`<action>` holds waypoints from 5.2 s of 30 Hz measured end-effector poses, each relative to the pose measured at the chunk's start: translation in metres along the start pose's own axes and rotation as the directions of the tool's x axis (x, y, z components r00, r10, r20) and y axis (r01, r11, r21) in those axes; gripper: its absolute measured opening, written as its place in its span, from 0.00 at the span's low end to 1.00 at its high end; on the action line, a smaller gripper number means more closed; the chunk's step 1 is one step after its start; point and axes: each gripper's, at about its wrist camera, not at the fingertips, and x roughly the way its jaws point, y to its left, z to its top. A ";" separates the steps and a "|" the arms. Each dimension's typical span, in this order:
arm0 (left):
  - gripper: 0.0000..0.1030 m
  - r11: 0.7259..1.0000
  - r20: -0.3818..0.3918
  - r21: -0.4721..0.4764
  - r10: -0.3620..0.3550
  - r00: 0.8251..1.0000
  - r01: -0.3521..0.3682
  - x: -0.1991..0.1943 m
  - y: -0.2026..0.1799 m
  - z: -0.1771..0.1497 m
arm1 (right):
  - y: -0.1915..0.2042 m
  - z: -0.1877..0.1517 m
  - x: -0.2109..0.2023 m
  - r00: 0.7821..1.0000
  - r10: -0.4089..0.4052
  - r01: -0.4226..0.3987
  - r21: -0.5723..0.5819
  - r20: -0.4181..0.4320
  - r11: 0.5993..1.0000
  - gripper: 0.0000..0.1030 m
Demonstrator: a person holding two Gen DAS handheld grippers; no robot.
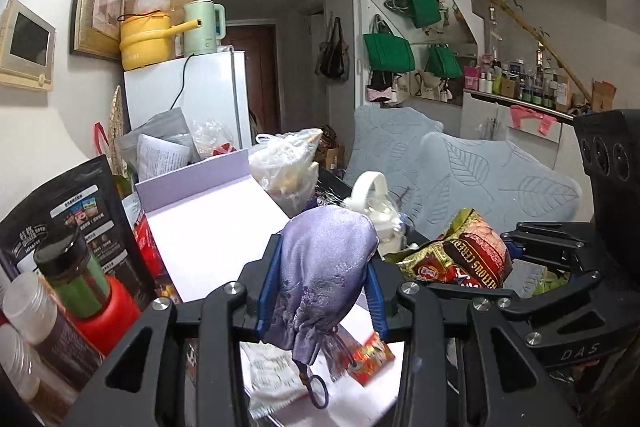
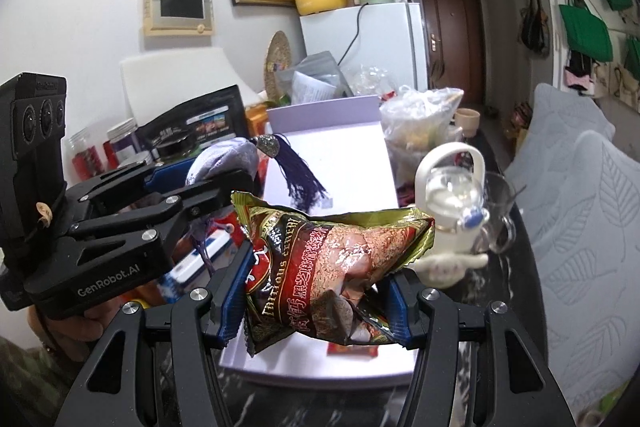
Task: Organize soft objects
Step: 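Carry the gold snack bag and lavender pouch toward the lavender box with both grippers, then lower the gold snack bag and lavender pouch into the box with both grippers, then open the right gripper releasing the gold bag while the left releases the lavender pouch, then withdraw both grippers from the box toward the clear bag and white cable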
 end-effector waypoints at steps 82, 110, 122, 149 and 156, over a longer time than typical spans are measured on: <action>0.37 0.987 -0.583 -0.072 0.074 0.809 -0.143 0.201 0.065 -0.091 | -0.041 -0.045 0.188 0.924 -0.205 0.180 -0.106 -0.324 0.978 0.58; 0.67 0.989 -0.429 -0.069 0.092 0.899 -0.134 0.137 0.020 -0.045 | -0.045 -0.027 0.105 0.950 -0.236 0.230 -0.051 -0.206 0.972 0.68; 0.67 0.989 -0.337 -0.049 0.112 0.935 -0.136 0.070 0.002 -0.013 | -0.026 -0.017 0.046 0.963 -0.243 0.240 -0.038 -0.115 0.970 0.68; 0.67 0.992 -0.190 -0.031 0.115 0.975 -0.123 -0.067 -0.044 -0.009 | 0.030 -0.043 -0.078 0.965 -0.261 0.262 -0.043 0.030 0.964 0.68; 0.74 0.995 -0.178 -0.033 0.087 0.980 -0.094 -0.088 -0.058 -0.026 | 0.037 -0.064 -0.098 0.959 -0.283 0.284 -0.032 0.029 0.958 0.68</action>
